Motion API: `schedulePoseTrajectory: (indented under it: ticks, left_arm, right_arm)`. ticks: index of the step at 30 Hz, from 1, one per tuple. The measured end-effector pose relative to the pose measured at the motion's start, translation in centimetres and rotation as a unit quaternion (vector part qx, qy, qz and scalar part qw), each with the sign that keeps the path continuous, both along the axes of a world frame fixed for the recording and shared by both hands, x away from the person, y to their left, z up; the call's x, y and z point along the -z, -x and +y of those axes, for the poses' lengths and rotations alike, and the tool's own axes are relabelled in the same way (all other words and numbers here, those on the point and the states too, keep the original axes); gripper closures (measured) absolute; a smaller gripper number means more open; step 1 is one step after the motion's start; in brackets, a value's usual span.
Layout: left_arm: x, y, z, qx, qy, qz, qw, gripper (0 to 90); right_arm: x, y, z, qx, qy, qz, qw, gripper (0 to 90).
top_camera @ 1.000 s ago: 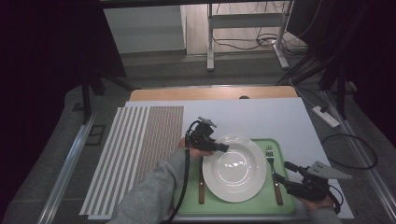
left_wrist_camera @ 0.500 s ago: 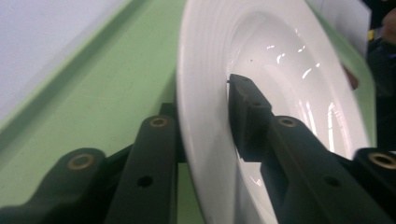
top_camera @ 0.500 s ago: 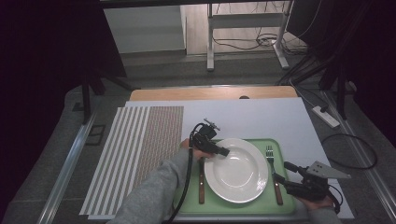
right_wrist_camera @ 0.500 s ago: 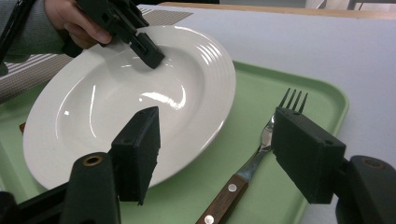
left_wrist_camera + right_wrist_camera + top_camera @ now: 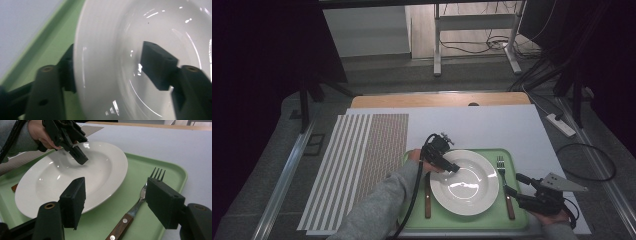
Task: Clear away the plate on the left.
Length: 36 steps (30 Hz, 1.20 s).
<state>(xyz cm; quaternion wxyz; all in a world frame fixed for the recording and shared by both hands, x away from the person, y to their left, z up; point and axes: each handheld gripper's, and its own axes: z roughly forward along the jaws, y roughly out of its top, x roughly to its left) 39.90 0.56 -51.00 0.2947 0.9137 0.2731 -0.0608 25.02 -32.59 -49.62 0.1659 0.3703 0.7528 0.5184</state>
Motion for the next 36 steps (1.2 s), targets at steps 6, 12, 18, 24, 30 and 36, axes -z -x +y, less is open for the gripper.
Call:
schedulePoseTrajectory:
  ticks: [6,12,18,24,30,36]
  left_arm:
    - [-1.3,0.5,0.4,-0.016,0.033,-0.050,0.9981,23.2]
    - [-2.2,1.1,1.8,-0.026,0.057,-0.065,0.9959,22.3]
    - [-3.1,2.4,4.2,-0.036,0.083,-0.081,0.9926,22.3]
    - [-3.9,3.6,6.7,-0.059,0.106,-0.106,0.9869,22.5]
    - [-4.8,5.2,8.6,-0.070,0.128,-0.120,0.9820,22.4]
    - [-4.7,7.3,10.1,-0.074,0.136,-0.128,0.9796,22.1]
  right_arm:
    - [0.0,0.0,0.0,0.000,0.000,0.000,1.0000,32.9]
    - [0.0,0.0,-0.1,0.000,0.000,0.000,1.0000,32.9]
    - [0.1,0.0,-0.1,0.000,-0.002,0.002,1.0000,32.9]
    - [0.3,-0.1,-0.2,-0.006,-0.001,0.005,1.0000,32.8]
    - [0.5,-0.3,-0.2,-0.006,0.002,0.008,0.9999,32.5]
    - [0.5,-0.4,-0.3,0.000,0.005,0.008,1.0000,32.4]
